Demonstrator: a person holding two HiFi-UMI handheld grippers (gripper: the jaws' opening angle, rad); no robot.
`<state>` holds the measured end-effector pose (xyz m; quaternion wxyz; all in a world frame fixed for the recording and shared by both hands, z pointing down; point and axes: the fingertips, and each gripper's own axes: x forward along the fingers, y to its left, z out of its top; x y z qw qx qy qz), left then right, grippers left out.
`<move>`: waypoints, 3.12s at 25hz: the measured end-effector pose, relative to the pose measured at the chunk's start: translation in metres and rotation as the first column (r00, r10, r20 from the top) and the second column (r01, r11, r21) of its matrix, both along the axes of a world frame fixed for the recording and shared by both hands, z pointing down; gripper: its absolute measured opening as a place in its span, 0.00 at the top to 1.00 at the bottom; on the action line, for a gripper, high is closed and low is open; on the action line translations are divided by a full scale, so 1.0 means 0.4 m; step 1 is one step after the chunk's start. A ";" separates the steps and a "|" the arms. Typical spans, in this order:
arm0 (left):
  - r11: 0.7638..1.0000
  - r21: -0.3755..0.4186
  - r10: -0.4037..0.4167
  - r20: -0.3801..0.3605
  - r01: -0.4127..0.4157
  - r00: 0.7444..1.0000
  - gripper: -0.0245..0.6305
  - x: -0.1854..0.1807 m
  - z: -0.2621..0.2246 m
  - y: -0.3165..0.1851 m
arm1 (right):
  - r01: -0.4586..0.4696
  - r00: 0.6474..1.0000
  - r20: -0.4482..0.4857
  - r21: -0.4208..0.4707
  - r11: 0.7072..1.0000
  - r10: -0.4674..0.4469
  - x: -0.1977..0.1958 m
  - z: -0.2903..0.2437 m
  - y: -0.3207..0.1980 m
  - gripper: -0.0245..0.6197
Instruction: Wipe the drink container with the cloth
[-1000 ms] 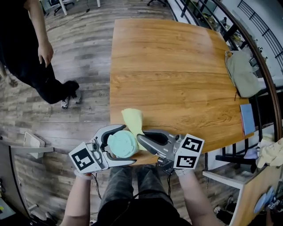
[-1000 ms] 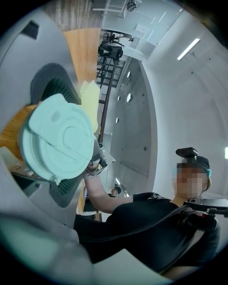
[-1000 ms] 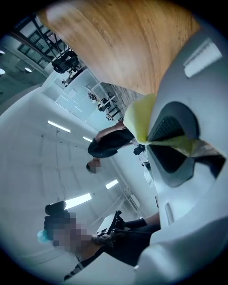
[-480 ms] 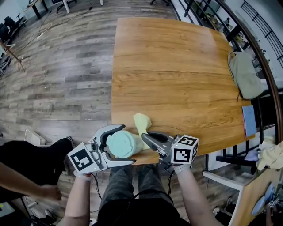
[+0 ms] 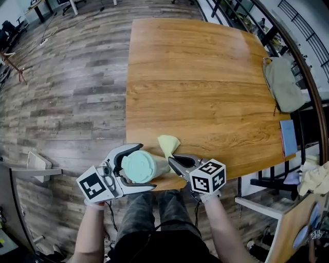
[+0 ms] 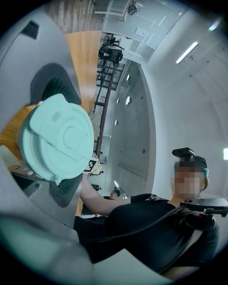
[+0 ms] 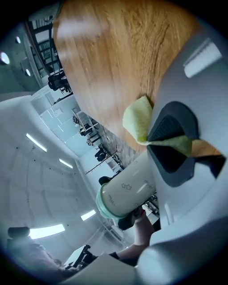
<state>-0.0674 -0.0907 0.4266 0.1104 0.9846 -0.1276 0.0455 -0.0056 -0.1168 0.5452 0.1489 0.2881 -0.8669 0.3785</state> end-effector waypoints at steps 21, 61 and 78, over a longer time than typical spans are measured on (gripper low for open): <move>0.985 0.088 -0.159 0.097 0.151 0.982 0.23 0.149 -0.017 -0.018 | -0.191 0.981 0.034 0.360 0.913 0.191 0.125 -0.216 0.010 0.92; 0.928 0.163 -0.333 -0.045 0.336 0.942 0.57 -0.066 -0.173 -0.079 | -0.364 0.882 -0.026 0.597 0.715 0.470 0.192 -0.380 0.039 0.92; 0.893 0.175 -0.397 -0.125 0.414 0.909 0.97 -0.180 -0.218 -0.141 | -0.466 0.767 -0.018 0.671 0.576 0.642 0.155 -0.431 0.106 0.92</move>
